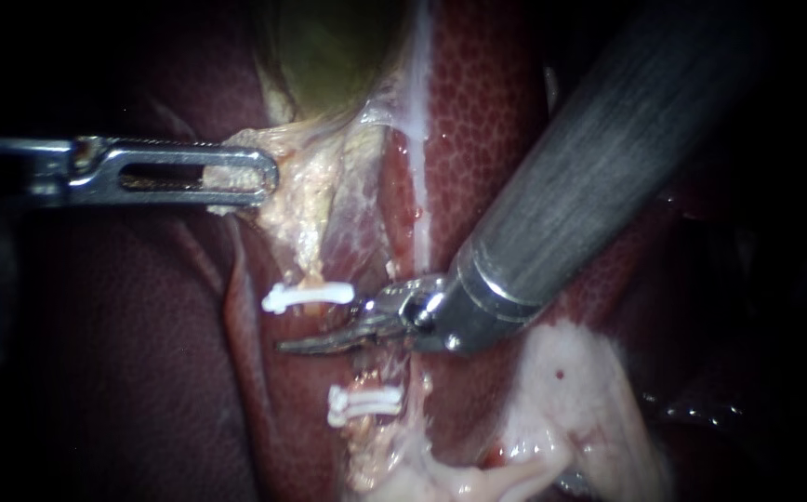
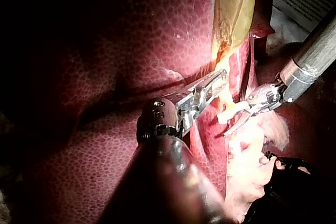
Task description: Go back from the cut left tube
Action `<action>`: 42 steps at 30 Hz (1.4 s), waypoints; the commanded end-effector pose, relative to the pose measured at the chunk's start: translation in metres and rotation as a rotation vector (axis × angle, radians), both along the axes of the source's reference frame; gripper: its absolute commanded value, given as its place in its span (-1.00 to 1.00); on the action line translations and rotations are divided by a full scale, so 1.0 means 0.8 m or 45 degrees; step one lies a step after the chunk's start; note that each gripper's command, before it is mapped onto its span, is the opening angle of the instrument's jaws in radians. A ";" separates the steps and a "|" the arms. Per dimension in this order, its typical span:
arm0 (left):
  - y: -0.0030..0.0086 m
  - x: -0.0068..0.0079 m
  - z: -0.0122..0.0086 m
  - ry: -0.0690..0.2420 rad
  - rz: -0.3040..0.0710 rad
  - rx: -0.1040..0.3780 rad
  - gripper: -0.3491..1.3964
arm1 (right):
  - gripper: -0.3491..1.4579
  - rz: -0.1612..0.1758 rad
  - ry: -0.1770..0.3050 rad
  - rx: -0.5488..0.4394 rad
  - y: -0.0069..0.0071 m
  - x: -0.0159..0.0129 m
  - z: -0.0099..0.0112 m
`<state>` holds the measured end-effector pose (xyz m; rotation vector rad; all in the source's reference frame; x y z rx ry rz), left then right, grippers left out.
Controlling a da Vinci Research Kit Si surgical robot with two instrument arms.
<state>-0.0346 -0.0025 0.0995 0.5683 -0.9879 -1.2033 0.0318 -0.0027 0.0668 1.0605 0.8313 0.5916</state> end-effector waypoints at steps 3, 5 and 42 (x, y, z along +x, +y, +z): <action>0.0000 0.0000 0.0000 0.000 0.000 0.000 -1.00 | -1.00 0.003 -0.002 -0.003 -0.0001 0.0001 0.0001; 0.0000 0.0000 0.0000 0.000 0.000 0.000 -1.00 | -1.00 0.002 -0.002 -0.004 -0.0003 0.0002 0.0001; 0.0000 0.0001 0.0000 0.000 0.001 0.000 -1.00 | 0.97 0.020 0.195 -0.538 -0.0010 -0.0058 -0.0048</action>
